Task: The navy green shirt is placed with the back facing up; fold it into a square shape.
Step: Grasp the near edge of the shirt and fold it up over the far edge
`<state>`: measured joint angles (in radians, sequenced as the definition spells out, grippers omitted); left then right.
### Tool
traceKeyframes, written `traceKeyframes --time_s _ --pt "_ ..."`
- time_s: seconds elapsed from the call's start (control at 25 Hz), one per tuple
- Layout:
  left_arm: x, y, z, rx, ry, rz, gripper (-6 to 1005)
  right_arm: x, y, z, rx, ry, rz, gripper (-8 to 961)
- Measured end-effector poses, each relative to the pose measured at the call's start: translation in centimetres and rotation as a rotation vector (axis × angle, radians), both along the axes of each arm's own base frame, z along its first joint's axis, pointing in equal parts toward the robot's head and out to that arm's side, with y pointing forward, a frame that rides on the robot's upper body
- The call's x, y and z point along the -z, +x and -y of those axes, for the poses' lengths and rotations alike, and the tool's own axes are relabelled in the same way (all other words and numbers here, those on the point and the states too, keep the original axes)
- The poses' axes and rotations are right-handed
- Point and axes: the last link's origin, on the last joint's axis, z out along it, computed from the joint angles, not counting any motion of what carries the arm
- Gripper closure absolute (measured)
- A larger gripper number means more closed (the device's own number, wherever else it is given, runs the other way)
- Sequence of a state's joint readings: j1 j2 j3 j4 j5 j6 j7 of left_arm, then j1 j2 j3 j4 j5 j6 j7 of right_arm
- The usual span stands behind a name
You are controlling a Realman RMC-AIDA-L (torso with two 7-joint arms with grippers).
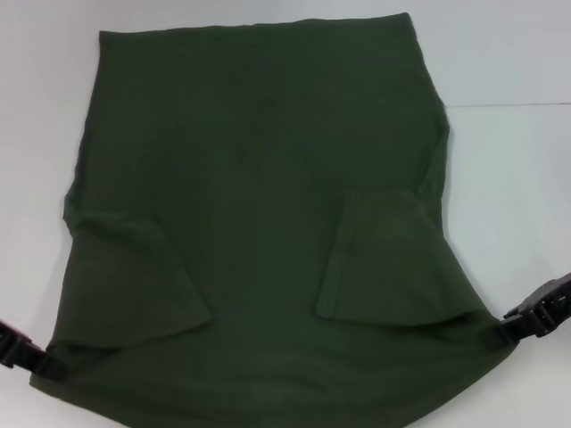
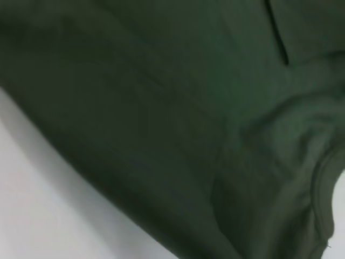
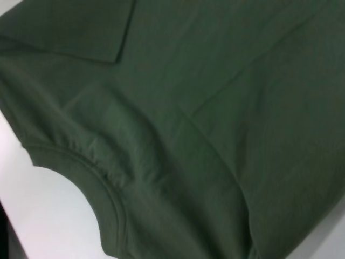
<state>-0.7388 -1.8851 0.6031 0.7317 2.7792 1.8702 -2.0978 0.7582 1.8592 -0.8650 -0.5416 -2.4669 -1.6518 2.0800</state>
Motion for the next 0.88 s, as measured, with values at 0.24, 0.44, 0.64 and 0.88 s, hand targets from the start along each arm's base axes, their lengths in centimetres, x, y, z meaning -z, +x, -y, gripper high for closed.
traceKeyframes --time_s 0.24,0.44,0.64,0.88 --pt "0.3 0.2 0.4 0.034 -0.04 0.012 961 -0.5 0.4 0.6 -0.007 -0.02 -0.009 876" --pt "0.3 0.2 0.5 0.034 -0.05 0.012 961 -0.7 0.5 1.2 -0.029 -0.046 -0.03 876" --pt "-0.1 0.5 -0.1 0.033 0.01 0.048 962 -1.7 0.4 0.5 -0.049 0.024 -0.074 877" --pt "-1.0 1.0 -2.3 0.005 0.183 0.105 962 -2.3 -0.1 -1.0 -0.056 0.13 -0.112 878"
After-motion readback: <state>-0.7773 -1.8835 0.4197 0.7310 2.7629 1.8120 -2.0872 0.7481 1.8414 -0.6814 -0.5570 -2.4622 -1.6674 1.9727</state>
